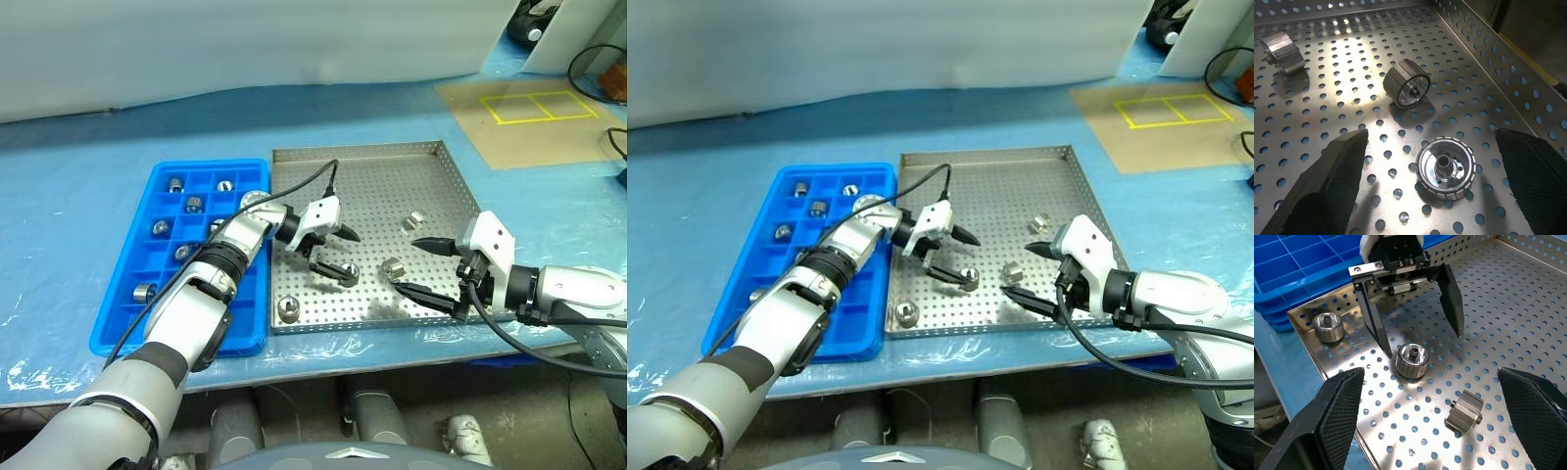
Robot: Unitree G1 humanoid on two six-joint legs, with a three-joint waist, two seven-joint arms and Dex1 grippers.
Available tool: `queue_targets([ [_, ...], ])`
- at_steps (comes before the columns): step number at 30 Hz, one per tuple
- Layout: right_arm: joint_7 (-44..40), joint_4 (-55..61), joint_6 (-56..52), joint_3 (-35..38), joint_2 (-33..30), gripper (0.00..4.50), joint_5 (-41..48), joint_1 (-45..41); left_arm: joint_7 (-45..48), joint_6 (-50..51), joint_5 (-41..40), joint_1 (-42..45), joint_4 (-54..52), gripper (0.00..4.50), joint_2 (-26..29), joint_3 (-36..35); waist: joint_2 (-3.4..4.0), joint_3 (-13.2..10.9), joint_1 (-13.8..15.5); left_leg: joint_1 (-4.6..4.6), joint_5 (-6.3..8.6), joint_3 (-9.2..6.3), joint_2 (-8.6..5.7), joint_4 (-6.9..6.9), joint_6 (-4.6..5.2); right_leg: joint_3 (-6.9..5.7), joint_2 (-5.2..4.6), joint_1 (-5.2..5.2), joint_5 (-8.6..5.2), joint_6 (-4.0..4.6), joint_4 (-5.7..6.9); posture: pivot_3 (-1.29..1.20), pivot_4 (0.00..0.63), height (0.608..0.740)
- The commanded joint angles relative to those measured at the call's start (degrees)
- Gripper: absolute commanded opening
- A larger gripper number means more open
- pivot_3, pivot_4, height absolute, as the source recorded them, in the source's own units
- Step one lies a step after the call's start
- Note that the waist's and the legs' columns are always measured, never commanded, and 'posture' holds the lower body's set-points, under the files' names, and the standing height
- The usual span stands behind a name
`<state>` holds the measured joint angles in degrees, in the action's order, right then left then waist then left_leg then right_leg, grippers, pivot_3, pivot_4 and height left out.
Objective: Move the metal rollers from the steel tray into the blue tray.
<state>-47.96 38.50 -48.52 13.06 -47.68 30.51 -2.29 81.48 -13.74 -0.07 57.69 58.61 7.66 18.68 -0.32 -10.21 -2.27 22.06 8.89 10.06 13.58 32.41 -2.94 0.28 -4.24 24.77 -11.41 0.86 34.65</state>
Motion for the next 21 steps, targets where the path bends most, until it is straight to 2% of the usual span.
queue_targets([
  [1,1.8,2.5,0.1,1.8,0.3,4.50,1.8,0.1,-0.7,-3.3,2.4,1.0,1.7,4.36,-0.7,0.7,0.00,0.0,-0.1,0.01,0.01,0.00,0.00,0.02,0.02,0.00,0.00,0.00,0.00,0.00,-0.01,-0.59,0.150,0.740],
  [16,4.5,2.8,0.9,0.9,-0.5,4.50,2.8,1.3,-7.0,-6.2,8.6,-0.3,6.4,4.36,-3.7,1.4,0.00,0.0,-0.1,0.05,0.05,0.00,0.00,0.01,0.08,-0.03,-0.02,-0.03,0.15,0.25,-0.09,-0.61,0.150,0.740],
  [19,4.7,2.4,1.3,0.8,-0.7,4.50,2.6,1.3,-8.1,-6.2,9.1,-0.1,7.1,3.78,-3.7,1.1,0.00,0.0,-0.2,0.04,0.05,0.00,0.00,0.04,0.08,-0.03,-0.03,-0.05,0.11,0.19,-0.08,-0.60,0.150,0.740],
  [21,4.7,2.2,1.4,0.6,-0.7,4.50,2.4,1.2,-9.8,-6.0,9.1,0.1,7.1,3.15,-3.7,0.7,0.00,0.0,-0.2,0.03,0.05,0.00,0.00,0.04,0.08,-0.03,-0.03,-0.06,-0.01,-0.02,-0.08,-0.60,0.150,0.740],
])
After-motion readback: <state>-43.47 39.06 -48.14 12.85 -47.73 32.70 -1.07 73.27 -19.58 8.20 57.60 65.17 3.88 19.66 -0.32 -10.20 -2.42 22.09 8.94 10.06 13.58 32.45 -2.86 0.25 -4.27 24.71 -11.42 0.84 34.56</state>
